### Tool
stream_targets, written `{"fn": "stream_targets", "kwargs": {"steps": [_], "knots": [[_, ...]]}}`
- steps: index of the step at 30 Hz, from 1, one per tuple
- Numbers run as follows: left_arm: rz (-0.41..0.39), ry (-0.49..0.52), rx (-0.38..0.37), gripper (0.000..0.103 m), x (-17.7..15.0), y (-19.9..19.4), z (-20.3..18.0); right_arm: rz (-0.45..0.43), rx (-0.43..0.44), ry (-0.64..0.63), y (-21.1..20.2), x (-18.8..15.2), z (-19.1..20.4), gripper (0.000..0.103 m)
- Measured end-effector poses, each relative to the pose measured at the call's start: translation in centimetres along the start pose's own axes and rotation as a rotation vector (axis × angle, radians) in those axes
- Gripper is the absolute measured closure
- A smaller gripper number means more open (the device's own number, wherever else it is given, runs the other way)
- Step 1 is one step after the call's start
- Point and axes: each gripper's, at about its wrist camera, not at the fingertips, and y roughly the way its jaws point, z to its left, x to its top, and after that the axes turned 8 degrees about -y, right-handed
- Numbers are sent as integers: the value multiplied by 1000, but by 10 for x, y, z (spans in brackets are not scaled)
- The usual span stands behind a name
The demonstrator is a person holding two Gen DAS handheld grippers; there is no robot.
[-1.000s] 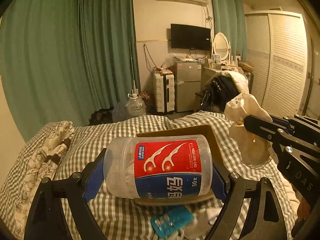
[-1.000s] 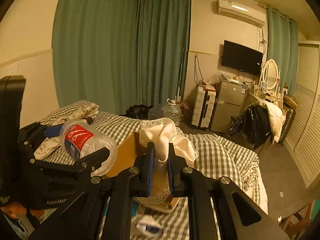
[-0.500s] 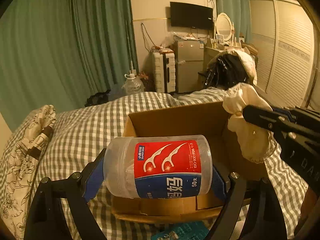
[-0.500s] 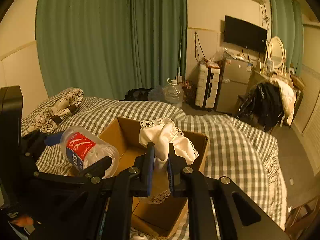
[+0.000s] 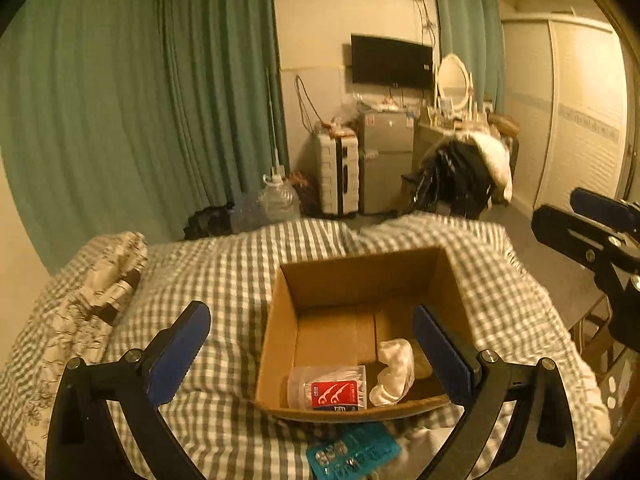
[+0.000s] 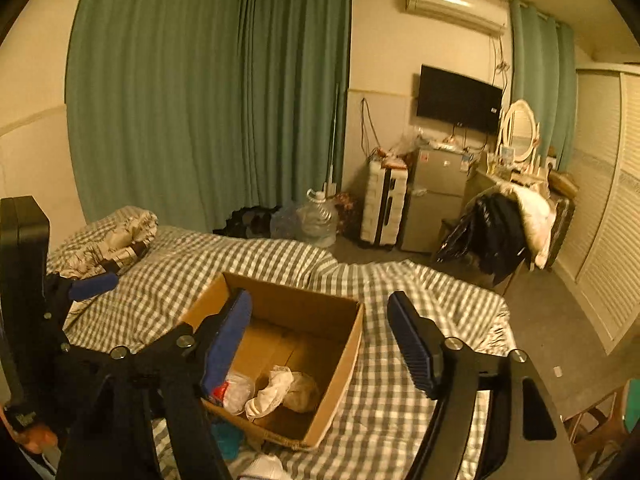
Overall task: Organize objects
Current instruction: 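Grasp the blue tissue pack with the left gripper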
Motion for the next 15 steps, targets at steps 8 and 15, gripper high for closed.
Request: {"fn": "stream_targets", "kwargs": {"steps": [8, 15], "knots": [[-96, -13, 49, 0, 7, -95, 5, -87, -19, -46, -107, 14, 13, 20], [-122, -22, 64, 0, -22, -142, 14, -91, 6, -49, -162, -10, 32, 14]]}}
